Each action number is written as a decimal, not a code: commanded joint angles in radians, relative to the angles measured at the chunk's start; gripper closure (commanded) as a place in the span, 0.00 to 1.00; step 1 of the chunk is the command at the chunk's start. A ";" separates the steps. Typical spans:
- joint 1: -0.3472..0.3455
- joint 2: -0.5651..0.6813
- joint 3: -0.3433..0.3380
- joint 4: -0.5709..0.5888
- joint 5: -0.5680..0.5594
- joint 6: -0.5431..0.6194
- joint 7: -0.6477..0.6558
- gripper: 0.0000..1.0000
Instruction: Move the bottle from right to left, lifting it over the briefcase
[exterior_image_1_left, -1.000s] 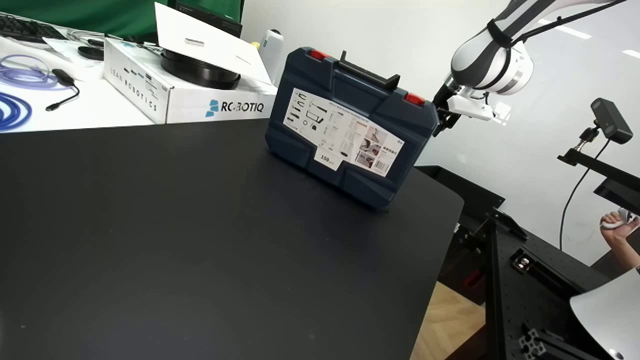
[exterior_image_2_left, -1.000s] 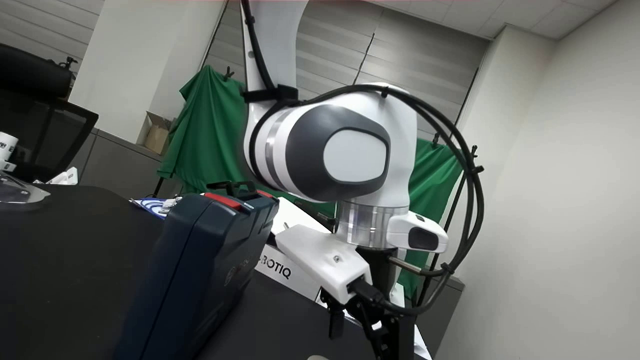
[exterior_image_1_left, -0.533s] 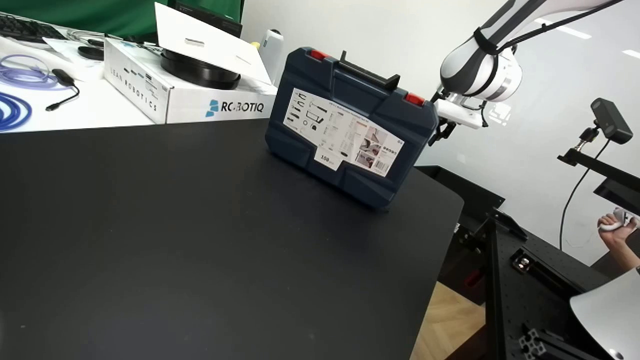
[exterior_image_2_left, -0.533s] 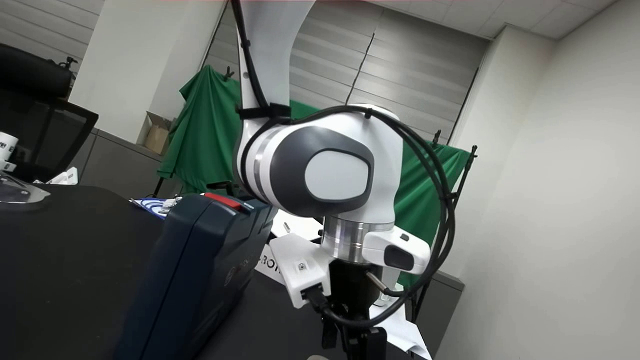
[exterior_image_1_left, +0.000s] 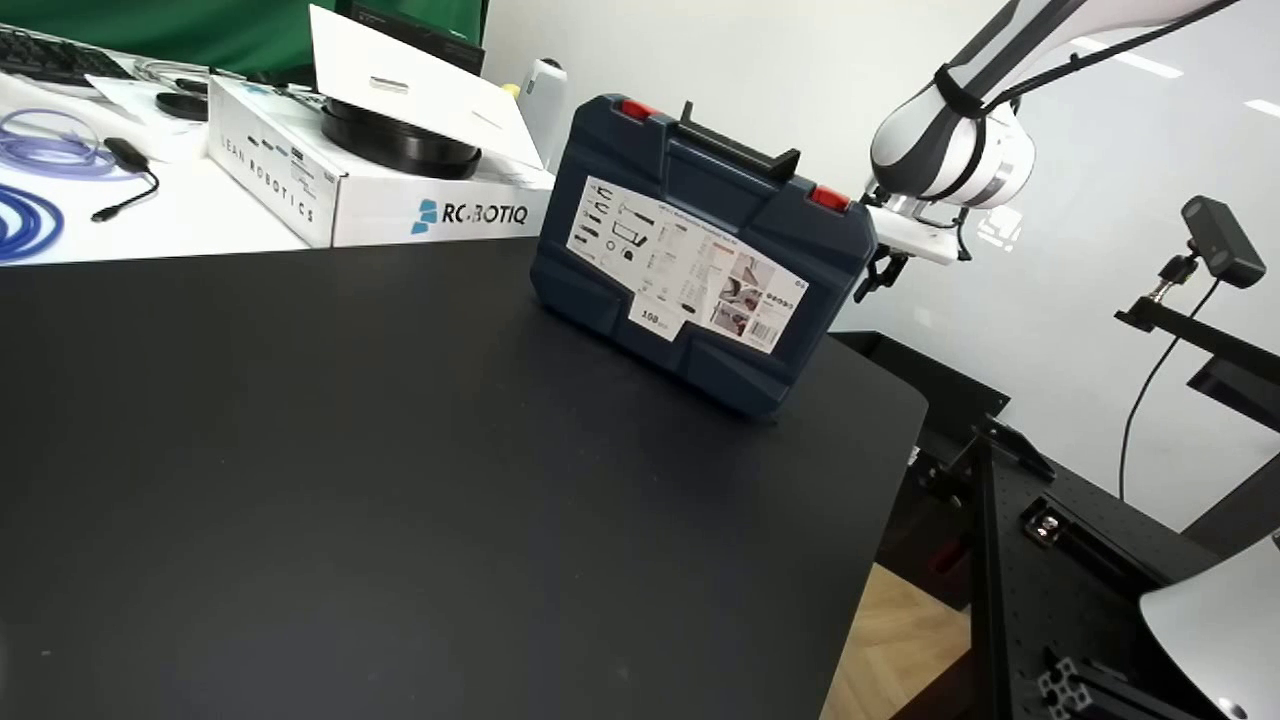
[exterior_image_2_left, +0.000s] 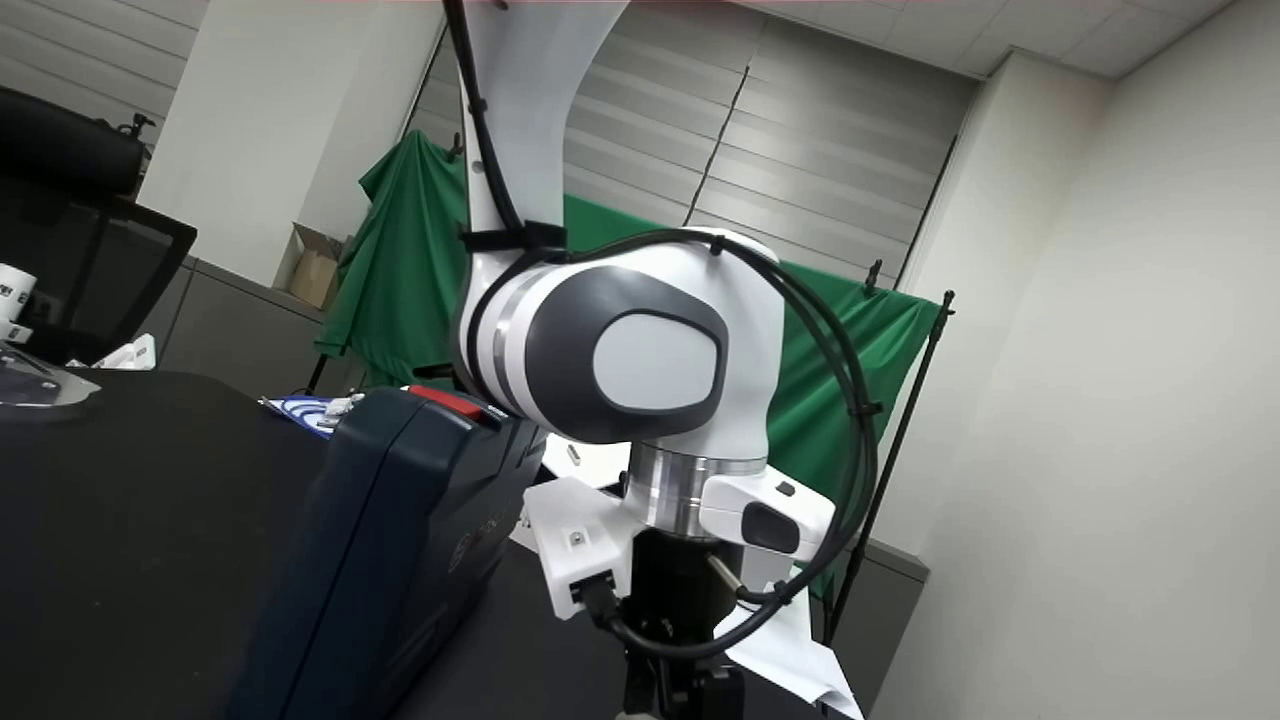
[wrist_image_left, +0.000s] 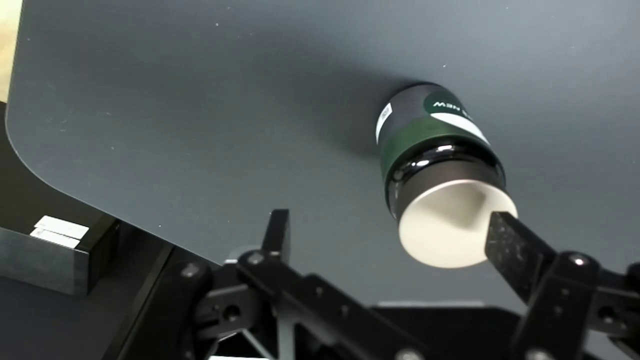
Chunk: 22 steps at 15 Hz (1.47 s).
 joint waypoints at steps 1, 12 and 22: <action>-0.002 -0.001 0.001 0.001 -0.008 -0.002 0.007 0.00; -0.031 -0.001 0.043 0.043 0.028 0.009 0.013 0.00; -0.082 0.048 0.115 0.143 0.073 -0.038 0.017 0.00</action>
